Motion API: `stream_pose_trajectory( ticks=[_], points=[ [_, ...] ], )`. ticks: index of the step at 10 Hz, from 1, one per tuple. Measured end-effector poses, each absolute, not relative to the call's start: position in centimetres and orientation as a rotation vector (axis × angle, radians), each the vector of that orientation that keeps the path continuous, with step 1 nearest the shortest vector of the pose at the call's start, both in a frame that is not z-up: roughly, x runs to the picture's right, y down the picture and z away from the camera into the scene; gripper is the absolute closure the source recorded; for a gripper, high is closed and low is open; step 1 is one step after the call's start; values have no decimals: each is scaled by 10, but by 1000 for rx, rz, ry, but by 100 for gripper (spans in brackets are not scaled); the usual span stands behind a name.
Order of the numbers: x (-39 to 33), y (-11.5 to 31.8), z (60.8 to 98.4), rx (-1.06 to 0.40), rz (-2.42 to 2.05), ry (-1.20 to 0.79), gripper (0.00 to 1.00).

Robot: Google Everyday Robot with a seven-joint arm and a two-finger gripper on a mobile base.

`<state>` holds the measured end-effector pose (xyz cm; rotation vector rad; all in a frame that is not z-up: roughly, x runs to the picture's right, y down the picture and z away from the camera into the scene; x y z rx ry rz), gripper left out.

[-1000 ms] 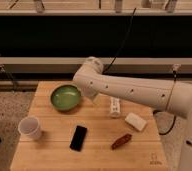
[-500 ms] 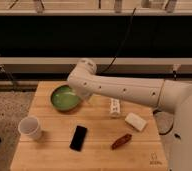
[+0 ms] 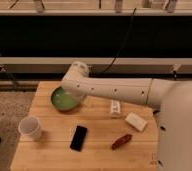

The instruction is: Drag the ceramic bowl in a circle

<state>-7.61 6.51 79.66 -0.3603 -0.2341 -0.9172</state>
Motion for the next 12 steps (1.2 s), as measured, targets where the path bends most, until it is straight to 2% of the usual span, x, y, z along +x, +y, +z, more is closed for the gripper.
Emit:
stream_pose_trajectory(
  ticks=[4,12],
  points=[
    [-100,80,817,-366,-955,-253,20],
    [-103,97,854,-396,-1020,-315,20]
  ],
)
